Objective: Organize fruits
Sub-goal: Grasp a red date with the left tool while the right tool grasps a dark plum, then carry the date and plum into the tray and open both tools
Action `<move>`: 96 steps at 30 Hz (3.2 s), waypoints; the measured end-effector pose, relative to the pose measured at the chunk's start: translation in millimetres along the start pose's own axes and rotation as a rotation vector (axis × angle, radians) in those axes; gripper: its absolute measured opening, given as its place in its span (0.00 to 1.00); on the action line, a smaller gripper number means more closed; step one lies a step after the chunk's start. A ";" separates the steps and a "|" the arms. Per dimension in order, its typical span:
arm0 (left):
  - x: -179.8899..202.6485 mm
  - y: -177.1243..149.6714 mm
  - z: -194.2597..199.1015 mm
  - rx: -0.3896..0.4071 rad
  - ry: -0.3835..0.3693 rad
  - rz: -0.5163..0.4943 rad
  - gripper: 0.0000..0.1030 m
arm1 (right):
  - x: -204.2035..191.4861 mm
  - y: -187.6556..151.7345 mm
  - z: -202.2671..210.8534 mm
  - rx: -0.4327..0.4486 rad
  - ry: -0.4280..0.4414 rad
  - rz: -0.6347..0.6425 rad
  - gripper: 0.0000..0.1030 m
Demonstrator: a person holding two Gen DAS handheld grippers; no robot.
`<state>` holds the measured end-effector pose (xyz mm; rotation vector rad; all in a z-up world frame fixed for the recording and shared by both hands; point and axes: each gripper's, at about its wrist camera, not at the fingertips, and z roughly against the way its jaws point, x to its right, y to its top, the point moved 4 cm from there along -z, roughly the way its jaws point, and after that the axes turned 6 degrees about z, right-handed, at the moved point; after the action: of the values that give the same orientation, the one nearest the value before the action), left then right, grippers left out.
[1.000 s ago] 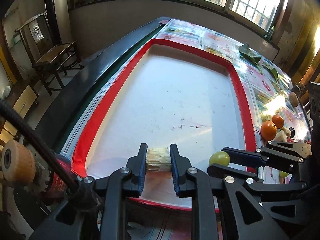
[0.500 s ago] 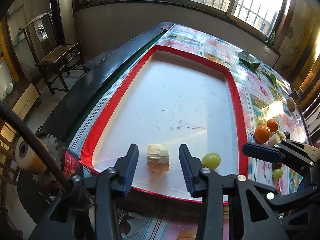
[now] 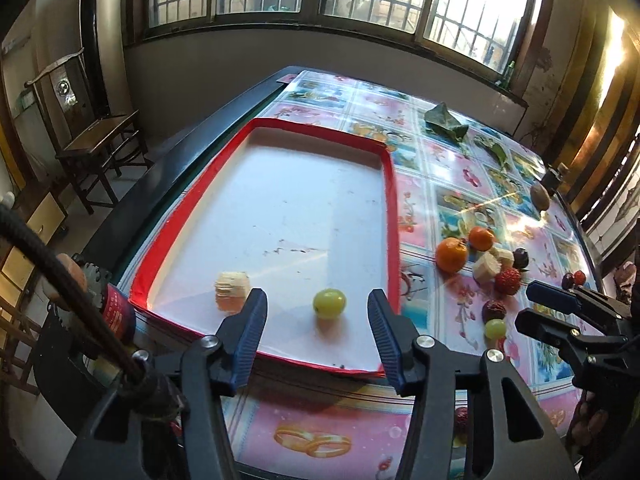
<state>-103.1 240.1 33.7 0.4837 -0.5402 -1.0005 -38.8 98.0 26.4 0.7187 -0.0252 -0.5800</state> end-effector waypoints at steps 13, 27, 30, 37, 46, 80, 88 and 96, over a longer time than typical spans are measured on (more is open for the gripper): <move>67.7 -40.0 6.4 -0.074 -0.116 -0.137 0.58 | 60.5 -52.1 59.7 0.058 -0.108 -0.168 0.68; 90.0 -80.9 8.4 -0.163 -0.242 -0.211 0.59 | 89.7 -66.9 63.0 0.070 -0.157 -0.202 0.68; 94.2 -85.2 2.5 -0.166 -0.228 -0.232 0.59 | 94.7 -66.8 66.1 0.076 -0.165 -0.211 0.68; 97.5 -97.0 -20.3 -0.225 -0.209 -0.243 0.54 | 104.9 -65.4 64.0 0.075 -0.175 -0.218 0.68; 93.4 -99.4 -23.1 -0.217 -0.209 -0.250 0.34 | 144.0 -38.8 33.2 0.049 -0.262 -0.208 0.55; 75.2 -51.2 -11.6 -0.078 -0.004 -0.166 0.28 | 91.8 -21.8 55.1 0.116 -0.219 -0.131 0.27; 65.2 -34.2 -4.4 -0.040 0.006 -0.147 0.28 | 75.0 -13.5 46.7 0.108 -0.188 -0.105 0.27; 53.8 -29.1 -6.5 -0.041 0.012 -0.126 0.28 | 60.3 -3.0 38.2 0.102 -0.167 -0.075 0.27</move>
<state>-94.7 180.3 21.8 0.4918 -0.4826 -1.1262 2.3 42.1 43.1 0.7714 -0.1841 -0.7136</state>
